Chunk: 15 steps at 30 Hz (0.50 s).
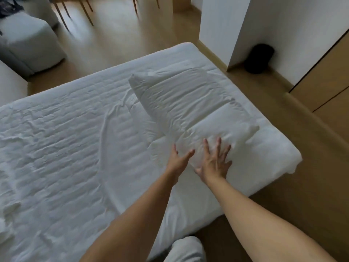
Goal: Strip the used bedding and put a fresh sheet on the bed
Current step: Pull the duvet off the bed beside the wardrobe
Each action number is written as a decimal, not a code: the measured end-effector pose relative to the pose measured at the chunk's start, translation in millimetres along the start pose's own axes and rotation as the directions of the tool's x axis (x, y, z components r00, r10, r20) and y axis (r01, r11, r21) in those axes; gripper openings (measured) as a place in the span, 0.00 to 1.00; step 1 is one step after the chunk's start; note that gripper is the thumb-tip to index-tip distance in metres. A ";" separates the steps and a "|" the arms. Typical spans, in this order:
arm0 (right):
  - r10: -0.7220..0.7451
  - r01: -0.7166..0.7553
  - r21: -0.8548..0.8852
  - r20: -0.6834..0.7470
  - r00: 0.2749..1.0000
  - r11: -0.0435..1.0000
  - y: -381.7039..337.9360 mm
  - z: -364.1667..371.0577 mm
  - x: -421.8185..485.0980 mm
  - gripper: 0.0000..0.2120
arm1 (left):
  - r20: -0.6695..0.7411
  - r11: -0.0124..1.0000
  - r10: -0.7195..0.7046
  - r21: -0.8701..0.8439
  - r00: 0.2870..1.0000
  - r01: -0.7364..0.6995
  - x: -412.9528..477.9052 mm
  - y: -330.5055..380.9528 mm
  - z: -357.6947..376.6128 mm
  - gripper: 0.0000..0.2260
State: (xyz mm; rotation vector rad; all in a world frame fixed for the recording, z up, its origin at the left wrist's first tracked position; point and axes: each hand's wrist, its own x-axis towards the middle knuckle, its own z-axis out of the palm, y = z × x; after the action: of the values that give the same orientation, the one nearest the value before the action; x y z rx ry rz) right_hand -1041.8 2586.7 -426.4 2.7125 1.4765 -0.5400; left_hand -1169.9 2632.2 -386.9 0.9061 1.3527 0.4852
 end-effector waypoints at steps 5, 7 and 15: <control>-0.108 0.108 -0.006 -0.042 0.993 0.994 37.8 -3.2 55.9 0.61 | -0.169 0.965 0.000 -0.259 0.986 -0.045 77.9 4.8 66.3 0.40; -0.119 0.127 0.116 -0.076 0.990 0.985 55.6 -16.8 89.1 0.53 | -0.161 0.976 0.053 -0.201 0.985 -0.086 104.5 20.4 91.7 0.31; 0.284 -0.179 0.577 -0.096 0.954 0.797 123.0 -82.1 273.8 0.18 | -0.034 0.741 0.000 0.671 0.999 0.023 207.1 38.0 114.8 0.47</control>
State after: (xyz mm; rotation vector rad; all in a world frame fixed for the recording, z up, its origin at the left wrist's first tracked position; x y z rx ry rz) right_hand -781.1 2754.9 -450.8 3.4182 1.1052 -0.8586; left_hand -1012.2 2781.1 -489.1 1.4849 1.5923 -0.0314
